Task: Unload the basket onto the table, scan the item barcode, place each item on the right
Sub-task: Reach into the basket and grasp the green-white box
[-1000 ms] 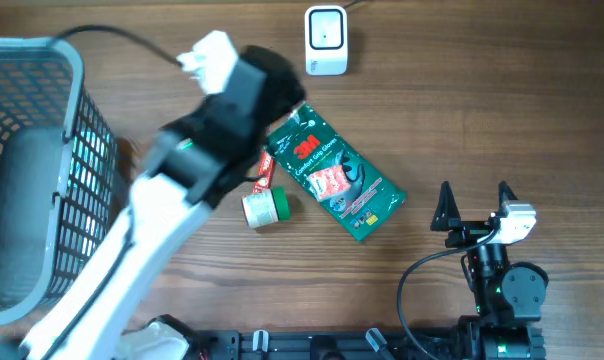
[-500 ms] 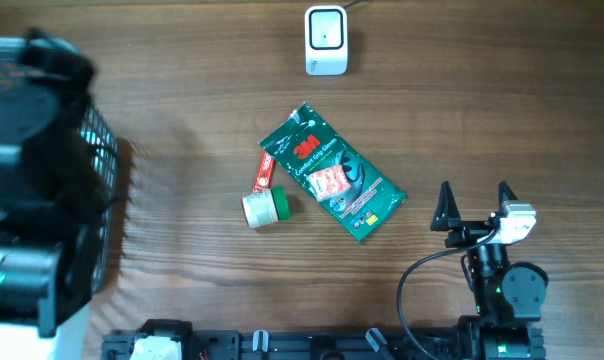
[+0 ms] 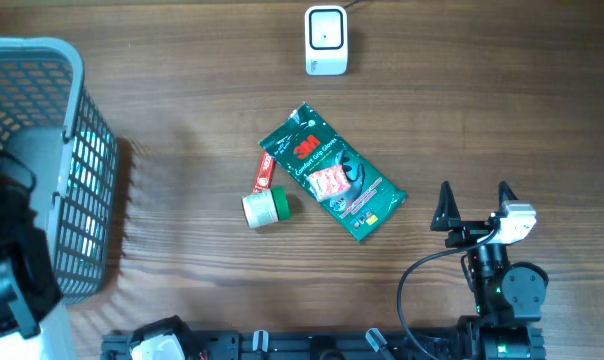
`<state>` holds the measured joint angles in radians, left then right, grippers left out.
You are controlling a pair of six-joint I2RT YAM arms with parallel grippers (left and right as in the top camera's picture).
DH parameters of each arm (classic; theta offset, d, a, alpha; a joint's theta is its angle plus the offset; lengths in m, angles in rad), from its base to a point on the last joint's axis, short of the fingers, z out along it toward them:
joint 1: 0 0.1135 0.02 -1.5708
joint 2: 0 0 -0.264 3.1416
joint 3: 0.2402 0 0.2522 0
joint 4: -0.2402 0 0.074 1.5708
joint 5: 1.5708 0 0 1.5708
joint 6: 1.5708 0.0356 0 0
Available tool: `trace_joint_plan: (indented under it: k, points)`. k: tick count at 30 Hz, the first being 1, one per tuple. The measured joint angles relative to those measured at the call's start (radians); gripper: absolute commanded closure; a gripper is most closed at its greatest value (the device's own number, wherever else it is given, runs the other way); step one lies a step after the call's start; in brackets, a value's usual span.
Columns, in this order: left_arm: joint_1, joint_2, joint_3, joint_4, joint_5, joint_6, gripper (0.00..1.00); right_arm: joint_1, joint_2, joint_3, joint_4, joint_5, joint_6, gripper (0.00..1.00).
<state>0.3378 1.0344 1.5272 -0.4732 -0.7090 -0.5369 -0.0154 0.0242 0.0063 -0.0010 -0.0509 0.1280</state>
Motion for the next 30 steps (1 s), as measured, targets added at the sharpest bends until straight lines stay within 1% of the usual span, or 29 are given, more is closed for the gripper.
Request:
trace_joint_plan:
  k: [2,4,6,8,9,11,12,16,17,25,28,30]
  points:
    - [0.062,0.03,0.002,-0.037,-0.001,0.001,0.0,0.0,0.0,0.0,0.0,0.0,0.0,0.0]
    - [0.116,0.087,0.006,-0.104,0.009,-0.034,0.0,0.0,0.0,0.0,0.0,0.0,0.0,0.0]
    - [0.157,0.155,0.011,-0.206,0.058,-0.098,0.0,0.0,0.0,0.0,0.0,0.0,0.0,0.0]
    - [0.199,0.232,0.012,-0.33,0.11,-0.208,0.0,0.0,0.0,0.0,0.0,0.0,0.0,0.0]
    - [0.222,0.284,0.008,-0.406,0.142,-0.296,0.0,0.0,0.0,0.0,0.0,0.0,0.0,0.0]
    - [0.247,0.337,0.006,-0.497,0.187,-0.407,0.0,0.0,0.0,0.0,0.0,0.0,0.0,0.0]
    - [0.269,0.379,0.006,-0.556,0.235,-0.484,0.0,0.0,0.0,0.0,0.0,0.0,0.0,0.0]
    - [0.314,0.486,0.006,-0.682,0.338,-0.666,0.0,0.0,0.0,0.0,0.0,0.0,0.0,0.0]
    - [0.321,0.524,0.006,-0.718,0.36,-0.749,0.0,0.0,0.0,0.0,0.0,0.0,0.0,0.0]
    - [0.323,0.693,0.0,-0.856,0.439,-1.19,0.0,0.0,0.0,0.0,0.0,0.0,0.0,0.0]
    - [0.323,0.716,-0.048,-0.858,0.471,-1.359,0.0,0.0,0.0,0.0,0.0,0.0,0.0,0.0]
    - [0.324,0.721,-0.101,-0.827,0.477,-1.448,0.0,0.0,0.0,0.0,0.0,0.0,0.0,0.0]
